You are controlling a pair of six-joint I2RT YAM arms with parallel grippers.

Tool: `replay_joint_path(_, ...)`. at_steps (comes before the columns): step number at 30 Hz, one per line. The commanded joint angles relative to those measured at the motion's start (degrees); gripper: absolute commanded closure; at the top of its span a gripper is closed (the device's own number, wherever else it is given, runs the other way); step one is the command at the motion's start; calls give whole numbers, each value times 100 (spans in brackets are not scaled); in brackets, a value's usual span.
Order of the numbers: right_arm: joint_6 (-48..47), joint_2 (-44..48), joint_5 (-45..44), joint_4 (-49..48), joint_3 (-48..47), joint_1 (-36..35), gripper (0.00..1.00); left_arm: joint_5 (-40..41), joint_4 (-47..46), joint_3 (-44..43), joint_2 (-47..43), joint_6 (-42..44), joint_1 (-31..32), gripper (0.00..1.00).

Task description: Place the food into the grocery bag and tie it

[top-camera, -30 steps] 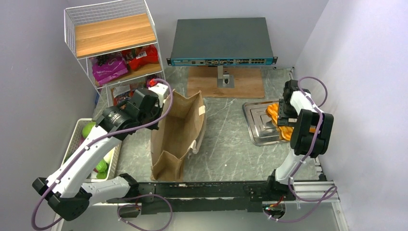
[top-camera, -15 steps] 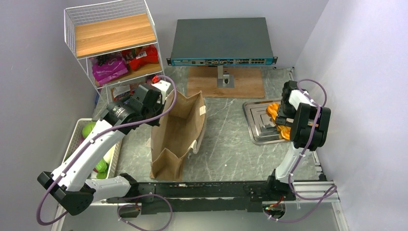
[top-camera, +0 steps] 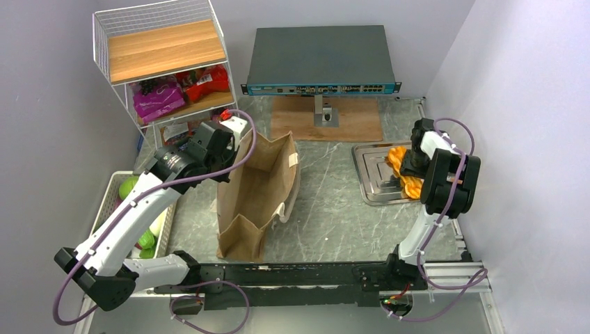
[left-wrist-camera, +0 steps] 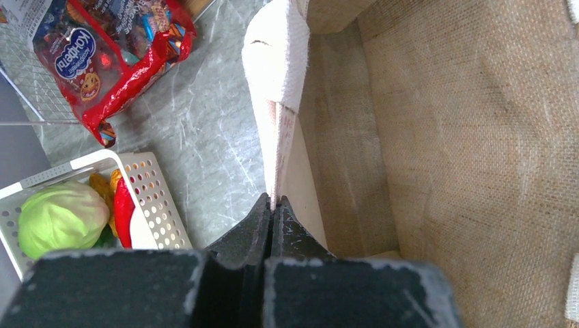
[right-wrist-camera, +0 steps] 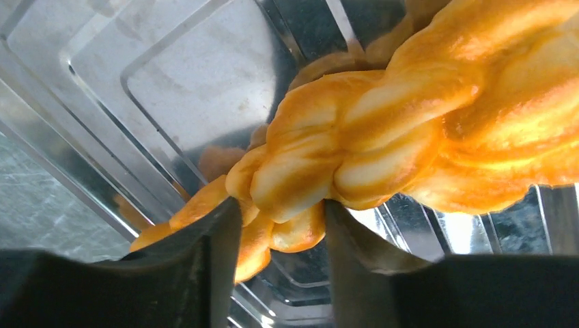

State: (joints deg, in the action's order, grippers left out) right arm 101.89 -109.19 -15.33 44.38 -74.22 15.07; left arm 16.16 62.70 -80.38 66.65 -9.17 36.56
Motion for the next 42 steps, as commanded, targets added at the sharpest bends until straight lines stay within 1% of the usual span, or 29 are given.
replay_joint_path(1, -314, -227, 442, -544, 199, 47, 64, 167, -83, -309, 46, 104, -9, 100)
replay_joint_path(2, -403, -189, 508, -596, 211, 48, 71, 160, -96, -318, 45, 114, -24, 100)
replay_joint_path(7, -1068, 176, 990, -1046, 264, -32, 96, -181, -305, -373, 30, 286, -70, 100)
replay_joint_path(9, -1404, 344, 1231, -1127, 231, -159, 99, -284, -418, -314, -56, 354, -70, 100)
replay_joint_path(15, -2172, 907, 1817, -1196, 295, -567, 100, -236, -409, -311, -241, 268, -70, 100)
replay_joint_path(17, -2408, 1021, 1907, -1200, 263, -722, 100, -308, -462, -239, -328, 189, -70, 100)
replay_joint_path(22, -3342, 1145, 2100, -1183, 25, -1215, 100, -572, -678, 45, -623, -26, -70, 100)
replay_joint_path(25, -3759, 1316, 2130, -1336, 239, -1448, 100, -645, -802, 222, -731, -54, -70, 100)
replay_joint_path(28, -4110, 1402, 2395, -1526, 596, -1472, 100, -649, -894, 312, -706, -38, -70, 100)
replay_joint_path(31, -4600, 1346, 2392, -1324, 626, -1641, 100, -690, -710, 7, -519, -107, -70, 100)
replay_joint_path(32, -4746, 1318, 2360, -1255, 613, -1678, 99, -737, -685, -74, -484, -136, -71, 100)
replay_joint_path(35, -5172, 1196, 2289, -1071, 587, -1782, 81, -907, -858, 22, -558, -146, -70, 100)
replay_joint_path(36, -5289, 1144, 2286, -1026, 565, -1803, 73, -934, -867, 56, -571, -147, -70, 100)
replay_joint_path(38, -5500, 1025, 2366, -943, 516, -1831, 62, -943, -840, 95, -574, -161, -71, 100)
replay_joint_path(40, -5636, 929, 2441, -881, 481, -1864, 57, -991, -836, 118, -574, -180, -70, 100)
replay_joint_path(42, -5651, 902, 2464, -895, 543, -1900, 56, -1049, -834, 92, -564, -206, -70, 100)
